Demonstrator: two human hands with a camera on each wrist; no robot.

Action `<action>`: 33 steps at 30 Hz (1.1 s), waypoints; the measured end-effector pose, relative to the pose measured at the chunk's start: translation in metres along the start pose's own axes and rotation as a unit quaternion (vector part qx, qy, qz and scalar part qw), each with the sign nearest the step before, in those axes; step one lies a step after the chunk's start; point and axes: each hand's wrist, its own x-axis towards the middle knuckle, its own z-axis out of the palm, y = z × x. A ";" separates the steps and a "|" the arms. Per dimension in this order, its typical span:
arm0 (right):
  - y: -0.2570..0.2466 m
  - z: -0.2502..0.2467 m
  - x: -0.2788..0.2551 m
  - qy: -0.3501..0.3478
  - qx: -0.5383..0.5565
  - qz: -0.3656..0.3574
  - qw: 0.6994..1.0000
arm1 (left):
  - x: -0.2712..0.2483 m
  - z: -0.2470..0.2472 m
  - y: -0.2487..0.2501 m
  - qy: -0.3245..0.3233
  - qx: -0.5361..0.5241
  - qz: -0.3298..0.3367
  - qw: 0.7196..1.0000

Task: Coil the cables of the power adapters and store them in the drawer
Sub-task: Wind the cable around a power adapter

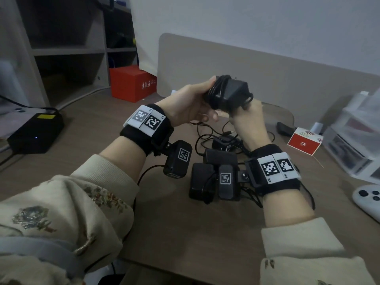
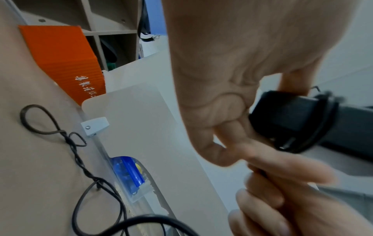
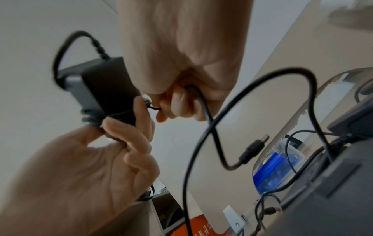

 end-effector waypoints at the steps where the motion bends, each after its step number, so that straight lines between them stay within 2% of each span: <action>1: 0.002 0.001 -0.001 0.002 -0.004 0.006 1.000 | 0.002 0.002 0.001 0.019 0.018 0.001 1.000; 7: 0.002 0.012 -0.004 -0.096 -0.059 0.004 0.994 | 0.009 0.012 -0.002 0.132 0.106 -0.014 0.986; 11: 0.005 0.012 -0.002 -0.136 -0.077 -0.001 0.988 | 0.012 0.011 -0.003 0.166 0.101 -0.015 0.981; 16: -0.002 0.011 -0.006 -0.167 -0.048 -0.012 0.985 | 0.018 0.005 -0.006 0.228 0.104 -0.007 0.968; 20: -0.007 0.010 -0.009 -0.149 -0.055 -0.031 0.987 | 0.021 -0.005 -0.014 0.302 0.137 -0.001 0.943; 22: -0.008 0.009 -0.009 -0.125 -0.050 -0.043 0.990 | 0.018 -0.008 -0.017 0.314 0.176 -0.006 0.933; 26: -0.008 0.009 -0.006 -0.043 -0.035 -0.086 0.995 | 0.012 -0.015 -0.015 0.302 0.244 0.005 0.921; 29: -0.004 0.009 -0.004 0.014 -0.052 -0.100 0.994 | 0.010 -0.018 -0.010 0.264 0.313 -0.002 0.912; 33: 0.000 0.006 -0.003 0.074 -0.060 -0.104 0.990 | 0.005 -0.016 -0.002 0.198 0.270 -0.040 0.942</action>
